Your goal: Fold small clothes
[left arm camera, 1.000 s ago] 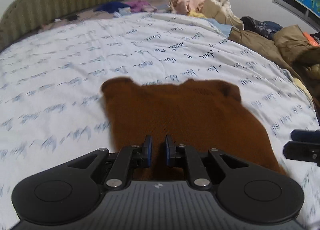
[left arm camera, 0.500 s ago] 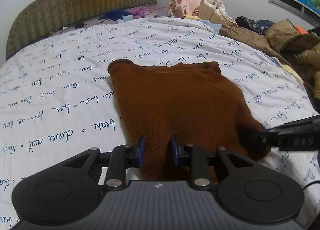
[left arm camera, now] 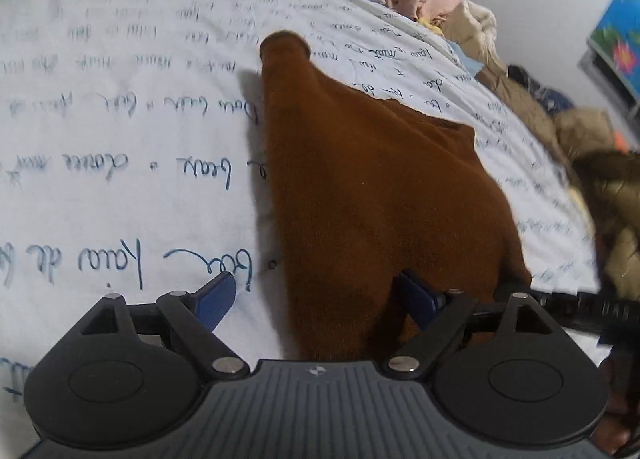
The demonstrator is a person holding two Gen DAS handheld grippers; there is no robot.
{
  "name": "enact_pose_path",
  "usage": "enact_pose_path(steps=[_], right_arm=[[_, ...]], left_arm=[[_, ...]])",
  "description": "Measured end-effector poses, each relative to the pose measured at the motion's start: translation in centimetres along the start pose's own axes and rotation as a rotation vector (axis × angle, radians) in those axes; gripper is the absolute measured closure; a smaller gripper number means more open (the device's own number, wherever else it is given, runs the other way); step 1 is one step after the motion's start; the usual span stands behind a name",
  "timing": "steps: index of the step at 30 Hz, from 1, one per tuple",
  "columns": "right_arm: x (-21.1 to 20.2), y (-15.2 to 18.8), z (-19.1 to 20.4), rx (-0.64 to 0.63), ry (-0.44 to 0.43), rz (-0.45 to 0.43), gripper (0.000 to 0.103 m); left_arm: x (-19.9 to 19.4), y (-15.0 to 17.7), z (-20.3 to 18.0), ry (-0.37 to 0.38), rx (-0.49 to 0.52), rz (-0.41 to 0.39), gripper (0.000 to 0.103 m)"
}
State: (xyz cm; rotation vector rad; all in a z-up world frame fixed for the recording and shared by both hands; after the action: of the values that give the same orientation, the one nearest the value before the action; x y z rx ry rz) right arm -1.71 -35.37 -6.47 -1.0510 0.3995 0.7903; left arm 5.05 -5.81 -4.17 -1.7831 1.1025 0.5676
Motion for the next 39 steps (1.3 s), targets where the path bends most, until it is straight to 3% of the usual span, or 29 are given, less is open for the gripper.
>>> enact_pose_path(steps=[2,3,4,5,9,13,17,19,20,22,23,25,26,28,29,30,31,34,38,39], right_arm=[[-0.7,-0.4,0.5,-0.022,-0.008,-0.007,0.082],[-1.2,-0.6,0.9,-0.034,-0.004,-0.018,0.082],[-1.8,-0.7,1.1,-0.046,-0.002,-0.032,0.081],[-2.3,-0.9,1.3,-0.053,0.000,-0.044,0.081],[-3.7,-2.3,1.2,-0.059,0.039,-0.086,0.081],[-3.3,-4.4,0.9,-0.040,0.033,-0.103,0.081],[0.8,-5.9,1.0,-0.043,-0.019,-0.045,0.081],[3.2,-6.1,0.3,-0.063,0.097,0.007,0.084],[4.1,-6.0,-0.6,-0.045,0.126,0.024,0.076],[3.9,-6.1,-2.2,0.041,0.078,0.024,0.073],[3.4,-6.4,-2.1,0.027,0.102,0.032,0.065],[1.9,-7.1,-1.5,-0.036,0.187,0.003,0.063],[1.0,-7.6,-1.4,-0.038,0.183,-0.029,0.064],[-0.3,-8.9,-1.6,-0.016,0.117,-0.076,0.062],[-0.3,-9.4,-1.8,-0.012,0.105,-0.083,0.051],[0.0,-9.8,-1.9,-0.020,0.101,-0.078,0.032],[0.6,-10.0,-2.1,-0.032,0.083,-0.057,0.024],[2.6,-9.9,-3.5,0.023,0.051,-0.017,0.021],[5.4,-8.9,-5.0,0.155,-0.171,0.016,0.022],[6.3,-8.8,-5.0,0.161,-0.187,0.034,0.026]], left_arm=[[0.3,-0.3,0.0,0.004,0.006,0.013,0.018],[0.3,-0.6,0.0,0.014,-0.009,0.018,0.032],[0.3,-0.8,-0.1,0.042,-0.017,0.032,0.058],[0.3,-1.1,-0.1,0.094,-0.041,0.067,0.063],[0.8,-1.8,-0.6,0.071,-0.052,0.106,0.067],[0.4,-1.4,-0.9,0.062,-0.047,0.077,0.067],[0.7,-1.7,0.1,0.083,-0.075,0.086,0.066],[0.5,-1.6,-0.1,0.083,-0.039,0.087,0.064],[0.5,-1.5,-0.1,0.083,-0.028,0.090,0.062],[0.4,-1.9,0.1,0.086,-0.050,0.107,0.059],[0.1,-2.2,0.2,0.091,-0.057,0.114,0.058],[-0.6,-3.1,-0.2,0.080,-0.017,0.100,0.058],[-0.9,-3.6,-0.5,0.061,0.007,0.084,0.055],[-0.9,-4.8,-0.7,0.008,0.050,0.035,0.046],[-0.8,-5.4,-0.6,-0.017,0.057,0.018,0.045],[-0.7,-6.0,-0.5,-0.024,0.064,0.006,0.042],[-0.4,-6.5,-0.4,-0.014,0.071,0.007,0.033],[1.2,-7.9,0.4,0.041,0.020,0.052,0.030],[4.7,-9.1,1.4,0.130,-0.089,0.149,0.030],[5.3,-9.2,1.6,0.155,-0.108,0.151,0.030]])
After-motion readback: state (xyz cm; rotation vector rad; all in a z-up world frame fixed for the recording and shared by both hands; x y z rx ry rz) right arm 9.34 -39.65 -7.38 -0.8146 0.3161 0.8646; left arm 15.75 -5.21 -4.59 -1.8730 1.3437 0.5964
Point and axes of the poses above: each gripper's, at about its wrist camera, not at the fingertips, and x roughly the way its jaws point, z to its left, y to its underside, the point moved 1 cm from there along x, roughly the way its jaws point, and after that the axes turned 12 degrees about -x, right-handed, at the moved point
